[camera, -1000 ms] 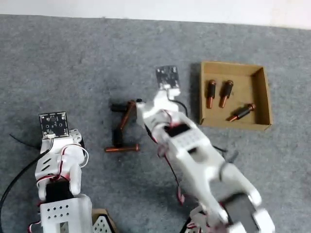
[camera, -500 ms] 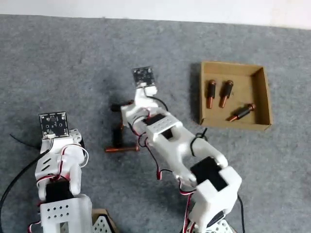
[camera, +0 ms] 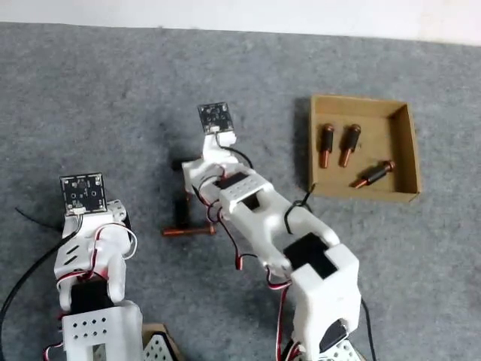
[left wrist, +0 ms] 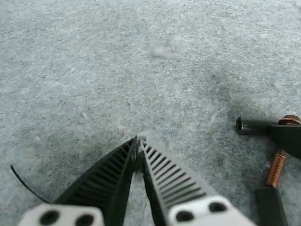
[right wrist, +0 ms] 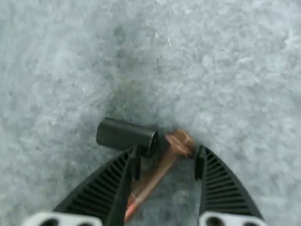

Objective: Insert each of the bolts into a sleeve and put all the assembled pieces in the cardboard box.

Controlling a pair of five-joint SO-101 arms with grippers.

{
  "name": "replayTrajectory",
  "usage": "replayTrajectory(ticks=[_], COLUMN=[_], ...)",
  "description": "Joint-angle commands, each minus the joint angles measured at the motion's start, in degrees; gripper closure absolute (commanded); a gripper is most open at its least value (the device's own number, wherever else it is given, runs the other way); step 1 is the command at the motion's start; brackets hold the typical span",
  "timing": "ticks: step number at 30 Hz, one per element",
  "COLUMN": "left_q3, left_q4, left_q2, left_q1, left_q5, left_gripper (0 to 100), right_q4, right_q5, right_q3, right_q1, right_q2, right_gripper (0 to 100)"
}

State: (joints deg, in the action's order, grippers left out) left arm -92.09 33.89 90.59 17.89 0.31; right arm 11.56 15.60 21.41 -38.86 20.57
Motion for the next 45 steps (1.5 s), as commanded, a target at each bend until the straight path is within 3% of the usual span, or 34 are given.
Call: replayTrajectory(ticks=[1, 23, 35, 43, 45], left_q3=[0.3, 0.3, 0.3, 0.3, 0.3], left_q4=[-1.2, -1.2, -1.2, -1.2, -1.2], left_q2=[0.7, 0.7, 0.7, 0.7, 0.7], left_q1=[0.1, 0.1, 0.1, 0.1, 0.1], left_q5=[-0.3, -0.3, -0.3, -0.3, -0.3], left_gripper=[99, 99, 99, 99, 99], right_q4=[-0.1, 20.4, 21.3, 23.6, 27.4], right_q5=[0.3, 0.5, 0.5, 0.0, -4.1], right_q3=[-3.7, -6.5, -6.5, -8.7, -11.6], right_q1=[-0.3, -0.3, 3.1, 0.7, 0.7], right_q2=[1.0, 1.1, 0.9, 0.7, 0.7], right_gripper=[82.8, 82.8, 83.0, 83.0, 83.0])
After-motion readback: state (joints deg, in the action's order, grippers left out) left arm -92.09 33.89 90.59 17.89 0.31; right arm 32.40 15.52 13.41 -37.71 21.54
